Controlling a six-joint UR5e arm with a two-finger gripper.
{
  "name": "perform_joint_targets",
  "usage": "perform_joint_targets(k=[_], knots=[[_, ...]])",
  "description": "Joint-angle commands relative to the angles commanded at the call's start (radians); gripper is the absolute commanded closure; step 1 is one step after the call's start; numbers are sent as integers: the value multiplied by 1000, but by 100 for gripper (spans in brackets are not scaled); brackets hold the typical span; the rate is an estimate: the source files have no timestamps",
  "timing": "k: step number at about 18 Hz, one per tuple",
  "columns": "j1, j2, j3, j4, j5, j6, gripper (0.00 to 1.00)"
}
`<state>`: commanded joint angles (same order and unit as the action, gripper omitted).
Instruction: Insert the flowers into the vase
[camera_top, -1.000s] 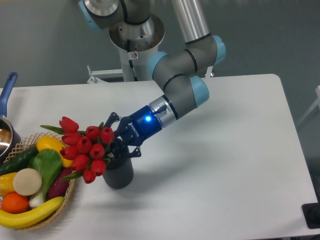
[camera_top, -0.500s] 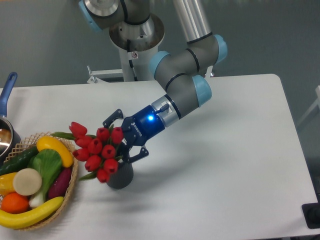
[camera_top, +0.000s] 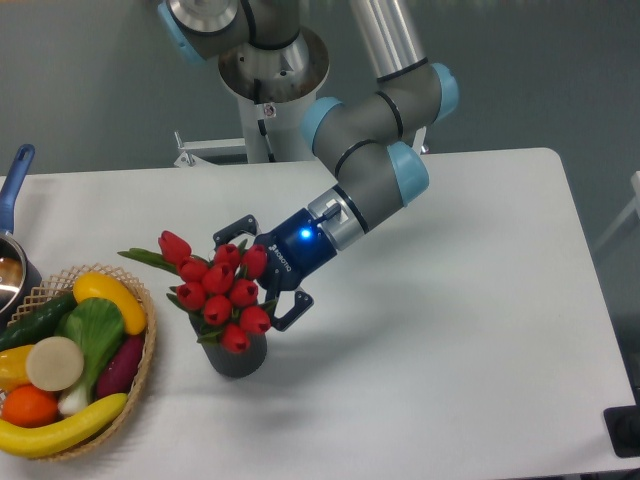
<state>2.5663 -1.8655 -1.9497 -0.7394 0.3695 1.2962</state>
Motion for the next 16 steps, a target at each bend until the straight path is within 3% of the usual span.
perform_joint_targets(k=[6,11,16], knots=[[11,69,-17,-2,121,0,0],[21,153,-38,-2,290,2,0],[95,227,-31,-3,511,2,0]])
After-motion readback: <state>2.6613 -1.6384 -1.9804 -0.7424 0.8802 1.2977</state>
